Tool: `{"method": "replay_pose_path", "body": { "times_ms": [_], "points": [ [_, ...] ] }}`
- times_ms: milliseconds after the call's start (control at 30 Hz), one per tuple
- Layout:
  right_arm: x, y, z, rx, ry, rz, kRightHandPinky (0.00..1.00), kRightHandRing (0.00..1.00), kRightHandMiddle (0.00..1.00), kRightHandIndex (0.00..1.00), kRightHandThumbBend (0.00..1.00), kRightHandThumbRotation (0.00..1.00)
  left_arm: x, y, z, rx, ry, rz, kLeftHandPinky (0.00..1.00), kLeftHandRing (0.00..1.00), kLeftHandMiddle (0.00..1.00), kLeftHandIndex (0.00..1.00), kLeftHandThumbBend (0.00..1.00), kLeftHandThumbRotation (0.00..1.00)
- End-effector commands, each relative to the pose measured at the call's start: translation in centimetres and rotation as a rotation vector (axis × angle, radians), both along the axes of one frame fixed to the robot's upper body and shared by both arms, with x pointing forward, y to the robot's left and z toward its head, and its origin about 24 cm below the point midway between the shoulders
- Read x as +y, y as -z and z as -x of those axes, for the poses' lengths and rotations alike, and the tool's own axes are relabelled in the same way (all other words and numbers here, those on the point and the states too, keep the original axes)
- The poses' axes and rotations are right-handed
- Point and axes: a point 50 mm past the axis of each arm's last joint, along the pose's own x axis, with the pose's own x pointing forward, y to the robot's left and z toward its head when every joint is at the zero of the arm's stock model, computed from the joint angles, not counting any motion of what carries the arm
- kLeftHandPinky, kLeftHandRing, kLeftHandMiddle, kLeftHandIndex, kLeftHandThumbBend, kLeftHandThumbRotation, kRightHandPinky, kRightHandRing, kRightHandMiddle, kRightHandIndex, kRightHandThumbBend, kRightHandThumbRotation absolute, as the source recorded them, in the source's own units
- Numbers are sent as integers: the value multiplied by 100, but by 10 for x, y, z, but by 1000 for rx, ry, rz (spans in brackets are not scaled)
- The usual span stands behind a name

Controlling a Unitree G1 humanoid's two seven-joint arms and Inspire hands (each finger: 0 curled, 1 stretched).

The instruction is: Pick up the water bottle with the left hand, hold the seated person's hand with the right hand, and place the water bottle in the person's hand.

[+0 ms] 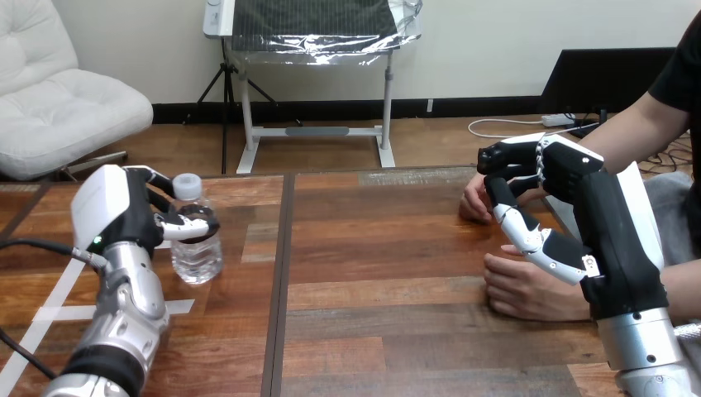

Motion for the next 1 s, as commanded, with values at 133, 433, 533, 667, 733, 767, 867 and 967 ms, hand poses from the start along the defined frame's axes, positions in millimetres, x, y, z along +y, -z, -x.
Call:
{"method": "replay_pose_path", "body": {
  "times_ms": [133,433,533,667,733,767,867,967],
  "points": [
    [0,-17,-4,-82,3,3,46,56,59,58,34,0,-12,9,8,-54,43,109,41,44,48,50,68,0],
    [1,-17,-5,-89,-3,4,48,57,60,59,34,0,-17,-3,9,-188,92,174,40,43,47,49,67,0],
    [2,-18,-5,-86,1,8,49,58,60,59,34,0,-20,-8,10,-222,103,192,40,43,47,49,67,0],
    [2,-18,-6,-86,4,15,49,58,60,59,34,0,-25,-15,11,-268,127,204,40,43,47,49,66,0],
    [2,-18,-6,-84,4,13,49,58,60,59,33,0,-28,-19,12,-289,141,210,40,43,47,49,66,0],
    [3,-18,-6,-82,5,10,49,57,60,59,34,0,-29,-21,13,-296,147,211,40,43,47,49,65,0],
    [3,-18,-7,-79,6,11,49,57,59,59,34,0,-32,-26,15,-325,171,216,40,43,47,49,65,0],
    [3,-18,-7,-81,6,14,48,57,59,59,34,0,-35,-31,17,-360,199,222,39,42,47,49,65,0]
  ]
}}
